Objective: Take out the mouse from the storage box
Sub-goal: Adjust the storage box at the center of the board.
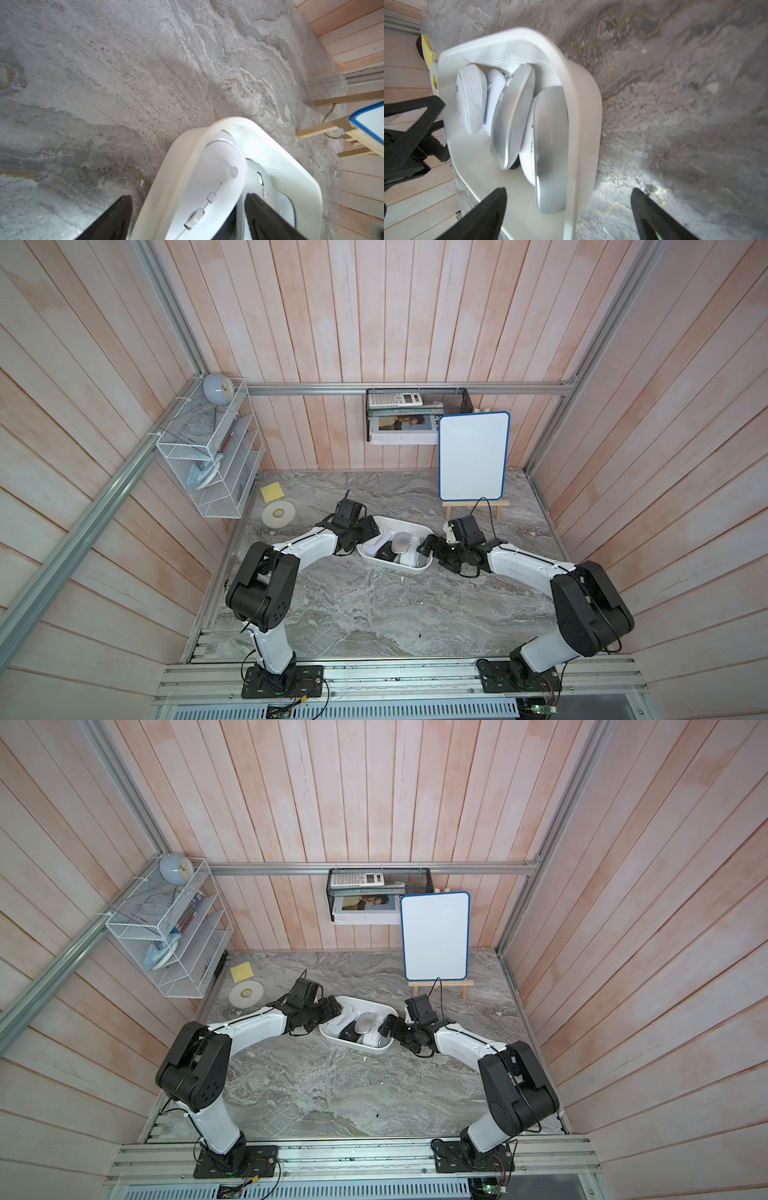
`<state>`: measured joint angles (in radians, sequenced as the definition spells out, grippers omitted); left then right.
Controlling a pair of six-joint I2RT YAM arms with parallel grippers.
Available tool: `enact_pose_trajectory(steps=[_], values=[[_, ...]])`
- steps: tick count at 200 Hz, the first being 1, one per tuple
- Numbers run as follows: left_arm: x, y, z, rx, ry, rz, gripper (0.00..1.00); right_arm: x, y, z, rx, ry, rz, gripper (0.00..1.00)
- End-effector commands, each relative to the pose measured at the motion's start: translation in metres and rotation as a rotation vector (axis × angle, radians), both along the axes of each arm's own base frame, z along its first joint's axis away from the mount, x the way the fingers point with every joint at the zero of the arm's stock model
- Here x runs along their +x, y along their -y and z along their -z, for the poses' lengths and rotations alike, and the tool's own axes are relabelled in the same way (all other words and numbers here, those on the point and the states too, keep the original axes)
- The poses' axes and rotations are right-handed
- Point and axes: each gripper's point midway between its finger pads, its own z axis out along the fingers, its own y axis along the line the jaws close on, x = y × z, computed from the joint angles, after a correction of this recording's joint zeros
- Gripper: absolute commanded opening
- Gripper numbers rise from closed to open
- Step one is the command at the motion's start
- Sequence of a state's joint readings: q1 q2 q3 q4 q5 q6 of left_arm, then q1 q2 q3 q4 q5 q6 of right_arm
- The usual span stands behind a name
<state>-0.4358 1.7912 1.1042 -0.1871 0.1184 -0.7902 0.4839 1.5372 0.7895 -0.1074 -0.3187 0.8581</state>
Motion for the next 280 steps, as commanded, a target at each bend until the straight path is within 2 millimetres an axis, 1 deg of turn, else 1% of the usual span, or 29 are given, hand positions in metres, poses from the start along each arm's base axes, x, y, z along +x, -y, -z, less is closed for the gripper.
enact_pose_trajectory(steps=[1,19,60,91,108,130,153,169,186,204,214,226,243,251,259,274,280], values=[[0.003,0.005,-0.006,-0.024,0.031,0.024,0.90,-0.007,-0.018,-0.009,0.103,0.011,0.012,0.97],[0.002,0.011,-0.005,-0.036,0.026,0.043,0.90,-0.010,-0.030,-0.014,0.168,0.020,0.004,0.98],[-0.004,0.026,-0.007,-0.047,0.029,0.076,0.90,0.002,-0.041,-0.025,0.232,0.040,-0.002,0.97],[-0.011,0.031,-0.005,-0.050,0.026,0.079,0.90,0.020,-0.034,-0.027,0.238,0.042,0.021,0.97],[-0.012,0.033,-0.007,-0.052,0.029,0.083,0.90,0.028,-0.032,-0.028,0.250,0.040,0.025,0.97],[-0.011,0.031,-0.006,-0.038,0.025,0.076,0.90,0.038,-0.029,-0.027,0.235,0.048,0.029,0.97],[-0.010,0.030,-0.010,-0.029,0.032,0.071,0.90,0.046,-0.026,-0.028,0.244,0.052,0.036,0.96],[-0.009,0.027,-0.012,-0.017,0.037,0.055,0.90,0.044,-0.024,-0.029,0.243,0.054,0.040,0.96],[-0.009,0.016,-0.013,0.031,0.043,0.026,0.90,0.036,-0.021,-0.026,0.235,0.048,0.043,0.96],[-0.008,-0.004,-0.018,0.131,0.060,-0.002,0.90,0.023,-0.010,-0.018,0.196,0.038,0.053,0.96],[-0.008,-0.016,-0.026,0.215,0.077,-0.008,0.90,0.016,0.000,-0.012,0.148,0.036,0.057,0.96],[-0.007,-0.029,-0.041,0.305,0.104,-0.011,0.90,0.006,0.012,-0.008,0.077,0.040,0.054,0.96],[-0.010,-0.036,-0.060,0.374,0.128,0.008,0.91,-0.004,0.032,-0.006,-0.033,0.062,0.052,0.97],[-0.011,-0.035,-0.070,0.393,0.142,0.022,0.91,-0.008,0.041,-0.006,-0.082,0.078,0.048,0.97],[-0.013,-0.030,-0.078,0.404,0.154,0.048,0.91,-0.011,0.049,-0.009,-0.128,0.103,0.037,0.98],[-0.020,-0.007,-0.087,0.413,0.159,0.130,0.92,-0.015,0.062,-0.015,-0.202,0.144,0.022,0.97],[-0.023,0.004,-0.087,0.416,0.152,0.166,0.92,-0.016,0.066,-0.017,-0.229,0.160,0.015,0.98]])
